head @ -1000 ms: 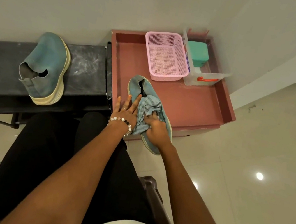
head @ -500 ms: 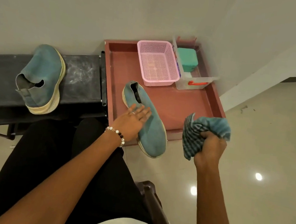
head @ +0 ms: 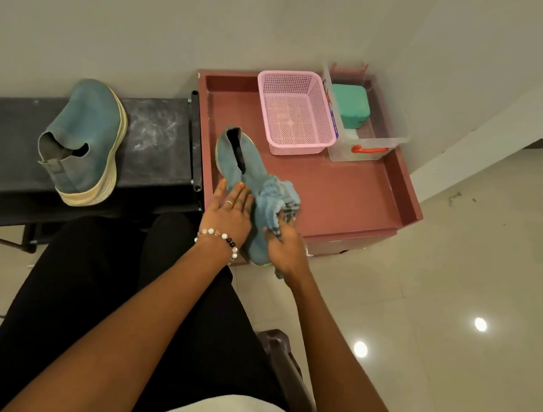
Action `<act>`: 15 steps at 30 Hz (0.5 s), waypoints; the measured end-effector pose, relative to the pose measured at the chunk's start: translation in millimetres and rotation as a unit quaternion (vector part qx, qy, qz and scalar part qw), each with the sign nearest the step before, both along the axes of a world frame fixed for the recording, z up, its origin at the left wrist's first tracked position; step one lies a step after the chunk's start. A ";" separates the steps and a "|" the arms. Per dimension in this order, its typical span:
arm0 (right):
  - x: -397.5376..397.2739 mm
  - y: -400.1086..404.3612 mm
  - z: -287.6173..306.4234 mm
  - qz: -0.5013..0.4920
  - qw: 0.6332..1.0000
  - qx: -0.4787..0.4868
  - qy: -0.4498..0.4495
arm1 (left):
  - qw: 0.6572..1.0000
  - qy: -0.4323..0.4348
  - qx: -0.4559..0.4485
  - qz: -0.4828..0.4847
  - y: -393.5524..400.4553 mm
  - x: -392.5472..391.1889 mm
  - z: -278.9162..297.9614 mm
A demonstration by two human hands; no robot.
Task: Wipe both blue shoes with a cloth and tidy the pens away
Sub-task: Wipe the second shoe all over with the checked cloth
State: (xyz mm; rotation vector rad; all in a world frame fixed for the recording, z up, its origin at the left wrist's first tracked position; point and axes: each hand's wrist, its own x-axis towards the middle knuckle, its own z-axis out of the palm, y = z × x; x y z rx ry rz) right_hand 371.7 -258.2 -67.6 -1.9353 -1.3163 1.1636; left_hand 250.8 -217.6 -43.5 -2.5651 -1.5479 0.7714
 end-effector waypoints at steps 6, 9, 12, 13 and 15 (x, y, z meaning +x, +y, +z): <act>16.1 27.9 19.3 -0.136 0.982 0.020 0.126 | 0.998 -0.031 -0.022 0.042 10.4 -8.5 -7.3; 32.1 25.2 38.7 -0.212 0.966 0.094 0.110 | 0.999 -0.002 -0.011 0.050 14.3 -10.5 -9.6; 32.0 9.9 42.8 -0.109 0.981 0.154 0.040 | 0.998 0.027 0.006 0.063 12.3 -9.9 -9.9; 27.4 4.3 38.2 -0.037 0.985 0.166 -0.013 | 0.997 0.031 0.007 0.067 12.1 -9.4 -10.3; 14.6 -0.4 20.1 0.133 0.966 0.175 -0.137 | 0.996 0.046 -0.004 0.075 11.5 -9.3 -10.5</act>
